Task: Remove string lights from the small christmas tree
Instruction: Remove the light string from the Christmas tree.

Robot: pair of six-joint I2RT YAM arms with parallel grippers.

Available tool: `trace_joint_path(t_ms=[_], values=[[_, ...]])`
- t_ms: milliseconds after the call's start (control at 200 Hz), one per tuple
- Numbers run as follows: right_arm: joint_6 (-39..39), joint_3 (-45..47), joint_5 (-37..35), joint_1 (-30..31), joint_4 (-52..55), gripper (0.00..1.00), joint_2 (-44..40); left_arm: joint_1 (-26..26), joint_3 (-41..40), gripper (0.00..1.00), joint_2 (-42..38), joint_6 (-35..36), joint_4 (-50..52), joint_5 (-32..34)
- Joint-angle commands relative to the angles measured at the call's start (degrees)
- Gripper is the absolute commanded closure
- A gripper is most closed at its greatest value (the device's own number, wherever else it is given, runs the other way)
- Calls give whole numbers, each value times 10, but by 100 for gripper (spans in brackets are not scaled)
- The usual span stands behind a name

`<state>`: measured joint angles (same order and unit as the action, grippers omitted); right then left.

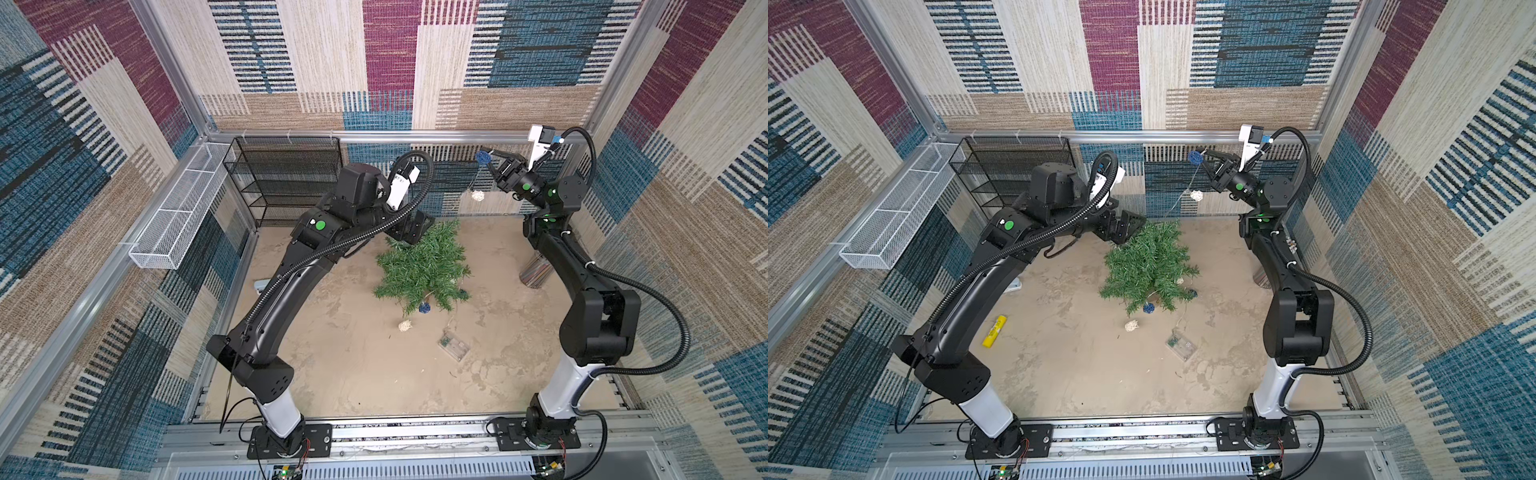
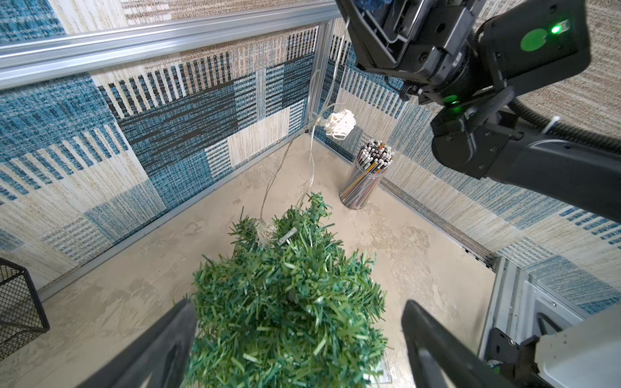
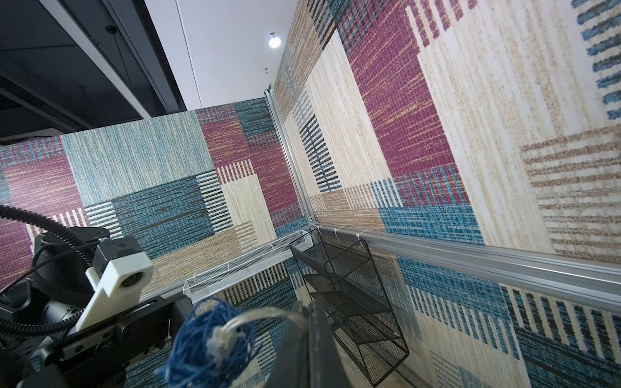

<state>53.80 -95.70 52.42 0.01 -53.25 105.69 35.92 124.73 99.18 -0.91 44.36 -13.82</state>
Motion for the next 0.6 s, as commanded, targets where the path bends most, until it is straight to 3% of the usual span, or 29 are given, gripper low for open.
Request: trace_joint_path(t_ms=[0, 396, 596], values=[[5, -26, -5, 6, -10, 100, 16, -7, 20, 2, 15, 30, -15, -1], [-43, -112, -1, 63, 95, 100, 36, -45, 165, 2, 168, 80, -30, -133], [-59, -141, -3, 87, 133, 100, 34, -45, 183, 1, 204, 80, -61, -165]])
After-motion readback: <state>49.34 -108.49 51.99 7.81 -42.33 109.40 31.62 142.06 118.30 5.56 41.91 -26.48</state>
